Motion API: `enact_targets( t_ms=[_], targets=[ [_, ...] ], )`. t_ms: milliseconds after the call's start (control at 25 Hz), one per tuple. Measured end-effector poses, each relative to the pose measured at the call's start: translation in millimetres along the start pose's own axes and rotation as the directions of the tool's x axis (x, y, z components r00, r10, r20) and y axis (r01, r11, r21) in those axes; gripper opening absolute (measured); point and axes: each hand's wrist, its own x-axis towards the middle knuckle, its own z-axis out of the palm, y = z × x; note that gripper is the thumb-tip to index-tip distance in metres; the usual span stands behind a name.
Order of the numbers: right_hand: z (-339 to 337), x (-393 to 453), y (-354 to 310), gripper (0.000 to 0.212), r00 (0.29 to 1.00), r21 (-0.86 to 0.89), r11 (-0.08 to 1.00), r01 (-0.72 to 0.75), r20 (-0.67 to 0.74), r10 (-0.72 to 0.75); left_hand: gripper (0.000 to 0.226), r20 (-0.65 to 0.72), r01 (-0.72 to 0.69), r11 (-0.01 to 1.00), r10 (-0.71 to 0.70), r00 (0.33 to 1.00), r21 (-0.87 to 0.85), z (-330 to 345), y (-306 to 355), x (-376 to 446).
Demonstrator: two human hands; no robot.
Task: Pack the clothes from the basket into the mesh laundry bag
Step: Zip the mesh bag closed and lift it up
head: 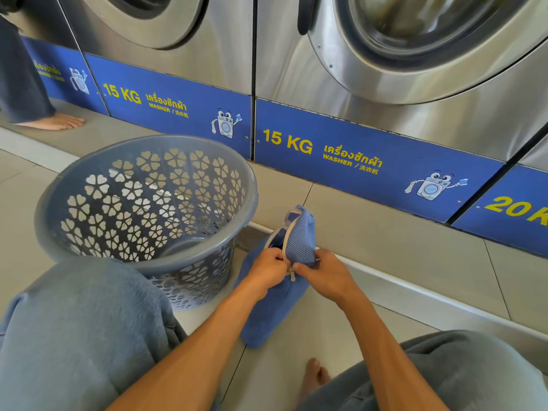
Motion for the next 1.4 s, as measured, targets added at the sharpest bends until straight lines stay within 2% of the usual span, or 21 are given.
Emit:
enact_targets(
  t_ms=[80,160,240,320,360,440,600,720,880,1040,1160,1280,1400],
  targets=[
    [4.7,0.7,3.1,0.026,0.994,-0.058,0.998,-0.003,-0.109,-0.003,0.013,0.08,-0.011,1.0,0.009,0.997,0.028,0.7,-2.1,-1.8],
    [7.4,2.1,6.5,0.018,0.977,-0.081,0.996,-0.028,-0.211,0.011,0.008,0.095,-0.054,0.994,0.045,0.994,0.098,4.6,-1.4,-5.4],
    [7.0,2.8,6.9,0.014,0.963,-0.012,0.998,-0.059,-0.264,0.054,0.016,-0.029,-0.148,0.964,0.158,0.987,0.22,9.4,3.1,-10.3],
    [5.2,4.0,6.9,0.013,0.943,0.035,0.997,-0.072,-0.323,0.079,0.035,-0.184,-0.243,0.881,0.339,0.923,0.406,13.4,4.8,-16.0],
    [3.6,3.5,5.8,0.013,0.933,0.041,0.997,-0.072,-0.35,0.081,0.039,-0.18,-0.282,0.839,0.402,0.898,0.465,16.3,4.4,-18.7],
    [2.4,1.7,3.6,0.013,0.927,0.043,0.998,-0.05,-0.369,0.063,0.039,-0.106,-0.334,0.807,0.435,0.894,0.488,23.6,-0.4,-23.8],
    [1.7,-0.3,-2.9,0.009,0.928,-0.004,1.0,0.015,-0.372,-0.015,0.022,-0.17,-0.338,0.82,0.456,0.874,0.463,27.7,-11.5,-20.7],
    [-1.1,-0.1,-6.5,0.008,0.917,0.001,0.999,0.047,-0.396,-0.043,0.016,-0.144,-0.328,0.843,0.421,0.896,0.426,25.6,-10.7,-18.8],
    [-3.3,-0.2,-8.7,0.007,0.912,-0.005,0.998,0.058,-0.408,-0.055,0.023,-0.053,-0.246,0.948,0.261,0.964,0.2,18.9,-9.1,-16.4],
    [-14.4,-1.6,-14.1,0.012,0.888,-0.016,0.997,0.071,-0.454,-0.071,0.006,0.002,-0.185,0.979,0.186,0.983,-0.084,16.6,2.9,-17.0],
    [-25.3,-6.7,-18.2,0.019,0.939,0.026,0.999,0.04,-0.344,-0.028,0.012,0.013,-0.17,0.978,0.172,0.985,-0.122,17.5,5.5,-17.3],
    [-23.9,-10.6,-11.9,0.032,0.984,-0.057,0.997,-0.059,-0.173,0.048,0.011,0.002,-0.154,0.977,0.156,0.988,-0.147,17.7,4.8,-16.1],
    [-14.2,-9.2,-4.3,0.017,0.981,-0.121,0.991,-0.066,-0.192,0.042,0.011,0.057,-0.128,0.975,0.14,0.988,-0.18,17.2,4.0,-12.1]
  ],
)
